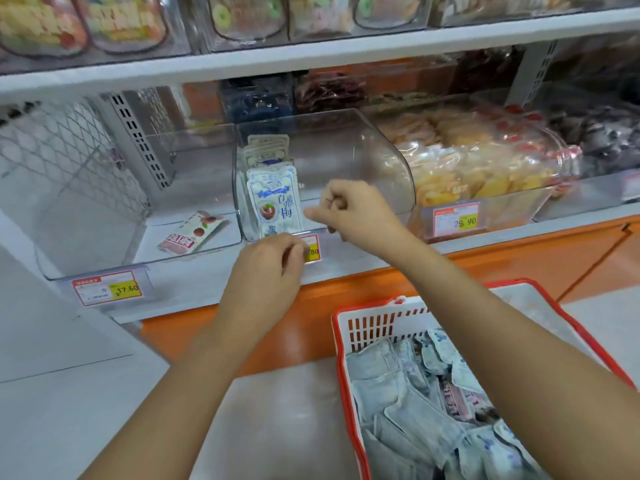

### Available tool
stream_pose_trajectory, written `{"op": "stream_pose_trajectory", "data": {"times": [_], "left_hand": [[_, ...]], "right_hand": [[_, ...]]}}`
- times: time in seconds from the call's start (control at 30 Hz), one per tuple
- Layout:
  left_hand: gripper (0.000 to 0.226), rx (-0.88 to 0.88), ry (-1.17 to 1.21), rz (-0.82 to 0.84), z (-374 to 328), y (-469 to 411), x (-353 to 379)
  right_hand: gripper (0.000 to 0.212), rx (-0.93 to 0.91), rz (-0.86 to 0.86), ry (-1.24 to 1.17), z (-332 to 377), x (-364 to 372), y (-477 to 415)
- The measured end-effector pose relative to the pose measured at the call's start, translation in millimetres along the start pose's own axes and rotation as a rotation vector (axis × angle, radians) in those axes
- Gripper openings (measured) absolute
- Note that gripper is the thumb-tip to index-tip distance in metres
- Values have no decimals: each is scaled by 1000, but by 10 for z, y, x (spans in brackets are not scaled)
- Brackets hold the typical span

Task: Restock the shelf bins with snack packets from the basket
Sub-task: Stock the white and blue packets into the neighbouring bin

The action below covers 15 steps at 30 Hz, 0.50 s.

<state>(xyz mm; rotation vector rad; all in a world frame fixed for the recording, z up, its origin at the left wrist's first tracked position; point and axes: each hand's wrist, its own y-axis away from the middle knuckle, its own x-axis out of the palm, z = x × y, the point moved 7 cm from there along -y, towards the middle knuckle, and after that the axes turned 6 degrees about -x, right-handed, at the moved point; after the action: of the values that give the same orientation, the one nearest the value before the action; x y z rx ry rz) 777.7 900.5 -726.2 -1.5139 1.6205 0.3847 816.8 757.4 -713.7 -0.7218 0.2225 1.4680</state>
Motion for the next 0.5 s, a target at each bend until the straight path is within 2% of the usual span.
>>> {"op": "stream_pose_trajectory", "data": {"times": [0.07,0.13,0.23,0.3,0.33,0.4,0.5], "left_hand": [[32,-64,-284,304,95,116,397],[33,-62,-478,528,125,335,731],[28,-75,-475,792,76,723,1131],[27,-80,-459,914,95,961,1330],[26,-80,-457,961,135,1048,1416],[22,-91,-439,1021,245,1173,1562],[35,-122,-443,1070,337,1244,1697]], "right_hand": [[29,64,10,-25,-269,-36,379],[34,186,70,35,-730,17,764],[32,426,278,231,-1582,230,1455],[21,600,415,289,-2114,395,1976],[23,680,481,333,-2312,468,2219],[45,800,571,415,-2567,568,2641],[84,881,468,368,-2682,599,2918]]}}
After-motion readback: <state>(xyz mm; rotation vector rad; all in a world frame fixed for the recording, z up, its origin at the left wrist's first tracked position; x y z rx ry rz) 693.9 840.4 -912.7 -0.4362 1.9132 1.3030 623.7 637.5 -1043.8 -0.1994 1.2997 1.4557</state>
